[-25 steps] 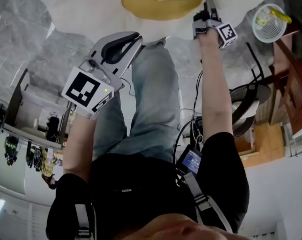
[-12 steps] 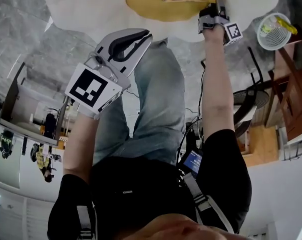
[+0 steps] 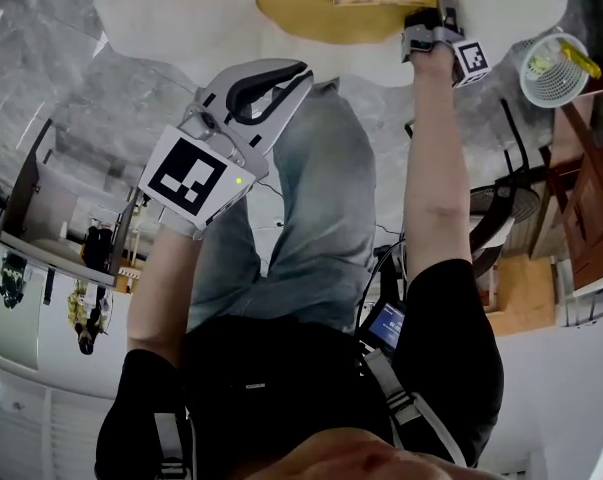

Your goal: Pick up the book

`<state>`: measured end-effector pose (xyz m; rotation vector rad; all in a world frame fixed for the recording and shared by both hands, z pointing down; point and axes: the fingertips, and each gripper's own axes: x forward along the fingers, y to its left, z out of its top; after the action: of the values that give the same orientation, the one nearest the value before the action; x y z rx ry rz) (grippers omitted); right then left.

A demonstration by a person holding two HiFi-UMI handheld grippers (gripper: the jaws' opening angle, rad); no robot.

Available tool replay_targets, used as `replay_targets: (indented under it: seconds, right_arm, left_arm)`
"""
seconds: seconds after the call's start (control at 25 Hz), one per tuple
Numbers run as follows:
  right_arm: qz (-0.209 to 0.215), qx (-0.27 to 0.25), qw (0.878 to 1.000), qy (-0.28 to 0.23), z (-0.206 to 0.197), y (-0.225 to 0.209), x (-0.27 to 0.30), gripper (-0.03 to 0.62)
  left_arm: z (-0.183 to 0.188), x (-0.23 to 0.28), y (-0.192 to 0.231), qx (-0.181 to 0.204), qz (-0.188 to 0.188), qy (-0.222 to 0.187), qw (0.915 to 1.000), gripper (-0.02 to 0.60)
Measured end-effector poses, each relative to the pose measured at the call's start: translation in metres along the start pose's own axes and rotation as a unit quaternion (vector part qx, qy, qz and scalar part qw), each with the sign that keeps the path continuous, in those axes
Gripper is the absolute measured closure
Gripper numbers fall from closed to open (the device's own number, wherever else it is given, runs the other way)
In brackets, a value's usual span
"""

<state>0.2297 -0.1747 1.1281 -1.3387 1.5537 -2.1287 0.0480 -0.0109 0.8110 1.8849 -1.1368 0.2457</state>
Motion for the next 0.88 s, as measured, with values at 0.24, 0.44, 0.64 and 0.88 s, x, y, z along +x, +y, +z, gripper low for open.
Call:
replay_targets:
  seconds: [0.24, 0.44, 0.64, 0.88]
  right_arm:
    - [0.008, 0.009, 1.000, 0.012, 0.011, -0.004, -0.013, 0.353]
    - [0.038, -0.031, 0.999, 0.006, 0.012, 0.028, -0.028, 0.399]
    - [0.044, -0.069, 0.997, -0.001, 0.009, 0.055, -0.040, 0.416]
    - [0.051, -0.147, 0.988, -0.006, -0.009, 0.093, -0.058, 0.421]
  left_arm:
    - [-0.005, 0.013, -0.013, 0.012, 0.002, 0.013, 0.9998, 0.565]
    - [-0.006, 0.013, -0.029, 0.043, -0.008, 0.030, 0.9986, 0.565]
    - [0.000, 0.010, -0.037, 0.046, -0.022, 0.033, 0.9981, 0.565]
    - [-0.006, -0.012, -0.042, 0.059, -0.035, 0.054, 0.9962, 0.565]
